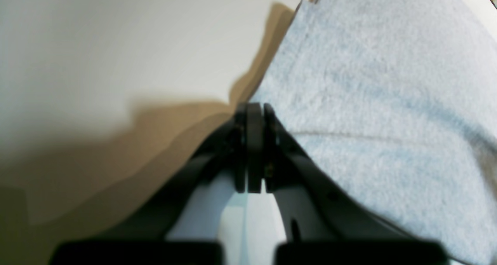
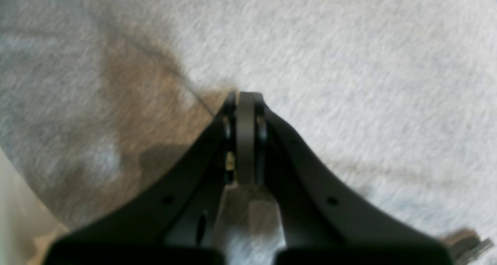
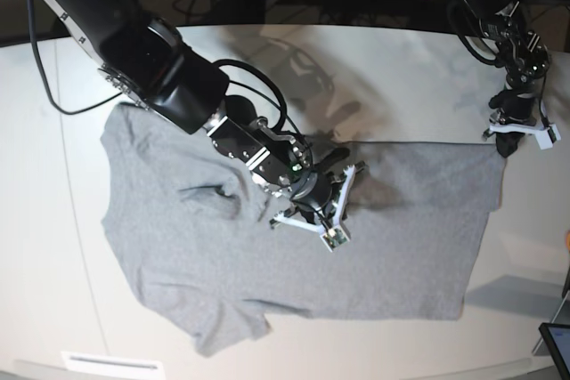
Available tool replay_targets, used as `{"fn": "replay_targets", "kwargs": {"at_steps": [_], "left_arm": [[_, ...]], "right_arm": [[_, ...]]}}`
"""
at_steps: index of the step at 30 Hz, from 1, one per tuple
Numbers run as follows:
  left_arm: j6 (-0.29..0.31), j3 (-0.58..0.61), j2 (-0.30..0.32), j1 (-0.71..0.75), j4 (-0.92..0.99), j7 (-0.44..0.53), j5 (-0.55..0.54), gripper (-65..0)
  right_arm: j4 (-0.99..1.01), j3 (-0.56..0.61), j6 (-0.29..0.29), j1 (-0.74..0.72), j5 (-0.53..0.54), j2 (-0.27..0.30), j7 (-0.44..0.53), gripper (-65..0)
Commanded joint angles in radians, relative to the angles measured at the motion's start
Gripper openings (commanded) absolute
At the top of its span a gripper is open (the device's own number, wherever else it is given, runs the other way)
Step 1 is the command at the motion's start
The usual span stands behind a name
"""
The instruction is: Fold the T-shirt properly
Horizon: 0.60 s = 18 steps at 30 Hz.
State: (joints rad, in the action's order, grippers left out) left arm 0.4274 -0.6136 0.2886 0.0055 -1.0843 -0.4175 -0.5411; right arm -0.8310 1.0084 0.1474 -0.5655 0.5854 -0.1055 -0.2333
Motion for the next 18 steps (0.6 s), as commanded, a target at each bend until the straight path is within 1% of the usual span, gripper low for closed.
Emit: {"fn": "replay_targets", "kwargs": {"at_steps": [1,5,8,10,13,14,15,17,18], "left_arm": [[-0.015,0.001,0.01,0.008,0.0,-0.05,0.032,-65.0],[-0.015,-0.001,0.01,0.008,-0.007,-0.051,0.032,-65.0],[-0.015,-0.004,0.013,0.018,-0.024,-0.048,0.028,-65.0],[-0.014,-0.004,0.014,0.041,-0.081,-0.048,0.026,-65.0],[-0.014,-0.004,0.011,0.064,-0.185,-0.048,0.026,-65.0],[-0.014,-0.004,0.011,0.073,-0.225,-0.048,0.026,-65.0],[-0.014,-0.002,0.01,0.081,-0.262,-0.048,0.026,-65.0],[-0.014,0.002,0.008,0.103,-0.345,-0.048,0.032,-65.0],[-0.014,0.004,0.008,0.11,-0.376,-0.048,0.032,-65.0]], "right_arm": [[-0.017,-0.003,-0.002,-0.043,-0.002,-0.012,0.03,-64.9],[-0.055,0.0,-0.002,-0.044,-0.005,-0.004,0.019,-64.9],[-0.156,0.0,-0.001,-0.058,-0.006,0.031,-0.05,-64.9],[-0.239,-0.003,0.002,-0.06,-0.006,0.069,-0.091,-64.9],[-0.328,-0.004,0.005,-0.061,-0.026,0.105,-0.133,-64.9],[-0.353,-0.006,0.022,-0.058,-0.046,0.114,-0.159,-64.9],[-0.373,-0.006,0.056,-0.054,-0.064,0.123,-0.188,-64.9],[-0.431,-0.007,0.148,-0.027,-0.104,0.142,-0.251,-64.9],[-0.466,-0.007,0.177,-0.017,-0.114,0.158,-0.269,-64.7]]}}
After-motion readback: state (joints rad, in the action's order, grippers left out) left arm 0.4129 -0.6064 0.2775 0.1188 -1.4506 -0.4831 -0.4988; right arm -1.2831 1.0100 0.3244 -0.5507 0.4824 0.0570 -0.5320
